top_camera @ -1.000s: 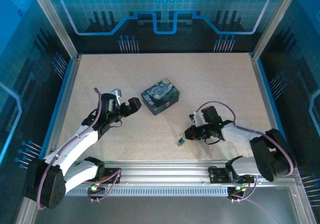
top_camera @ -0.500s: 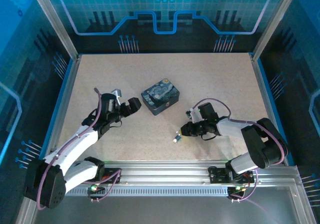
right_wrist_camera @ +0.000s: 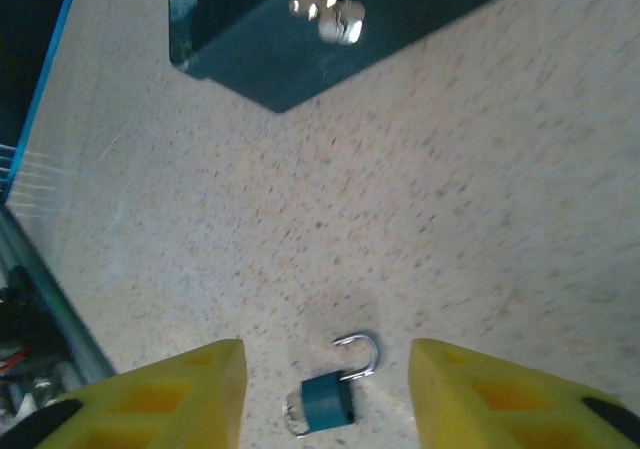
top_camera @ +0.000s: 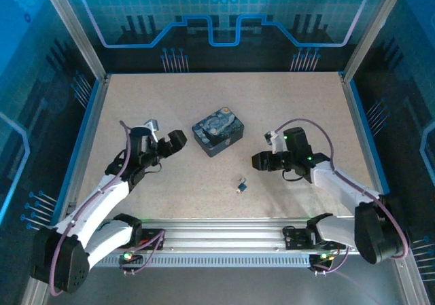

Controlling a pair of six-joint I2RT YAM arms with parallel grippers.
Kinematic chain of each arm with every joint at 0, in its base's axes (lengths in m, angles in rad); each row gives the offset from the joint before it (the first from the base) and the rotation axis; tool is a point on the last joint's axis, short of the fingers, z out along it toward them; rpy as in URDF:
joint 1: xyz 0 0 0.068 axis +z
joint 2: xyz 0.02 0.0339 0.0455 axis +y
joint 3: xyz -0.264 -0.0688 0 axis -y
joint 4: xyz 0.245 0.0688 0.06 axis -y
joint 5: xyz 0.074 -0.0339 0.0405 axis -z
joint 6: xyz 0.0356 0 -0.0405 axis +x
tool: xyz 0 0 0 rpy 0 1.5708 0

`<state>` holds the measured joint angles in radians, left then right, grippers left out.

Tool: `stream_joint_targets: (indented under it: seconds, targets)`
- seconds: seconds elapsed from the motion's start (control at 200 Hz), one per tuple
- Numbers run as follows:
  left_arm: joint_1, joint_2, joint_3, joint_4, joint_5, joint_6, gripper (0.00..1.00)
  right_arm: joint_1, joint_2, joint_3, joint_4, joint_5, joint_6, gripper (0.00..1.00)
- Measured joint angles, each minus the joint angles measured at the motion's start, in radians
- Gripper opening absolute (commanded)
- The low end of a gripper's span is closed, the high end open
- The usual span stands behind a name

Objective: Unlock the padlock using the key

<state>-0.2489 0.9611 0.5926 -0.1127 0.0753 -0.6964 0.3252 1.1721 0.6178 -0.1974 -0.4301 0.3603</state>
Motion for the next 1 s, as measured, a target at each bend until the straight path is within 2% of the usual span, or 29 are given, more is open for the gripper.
stream_joint_targets:
  seconds: [0.165, 0.34, 0.535, 0.71, 0.835, 1.0]
  targets:
    - [0.031, -0.023, 0.029, -0.026, -0.059, 0.036, 0.99, -0.043, -0.103, 0.047, -0.061, 0.100, -0.075, 0.79]
    - [0.041, -0.033, 0.064, -0.047, -0.186, 0.121, 0.99, -0.108, -0.186, 0.053, -0.073, 0.202, -0.135, 1.00]
    - [0.044, -0.050, 0.051, 0.019, -0.319, 0.266, 0.99, -0.188, -0.251, 0.032, -0.030, 0.323, -0.185, 1.00]
    - [0.045, -0.044, -0.035, 0.154, -0.421, 0.388, 0.99, -0.254, -0.254, -0.068, 0.113, 0.438, -0.220, 1.00]
    - [0.046, 0.016, -0.082, 0.235, -0.467, 0.470, 0.99, -0.262, -0.205, -0.164, 0.257, 0.486, -0.270, 1.00]
    - [0.052, 0.121, -0.134, 0.359, -0.486, 0.560, 0.99, -0.281, -0.074, -0.182, 0.428, 0.519, -0.303, 1.00]
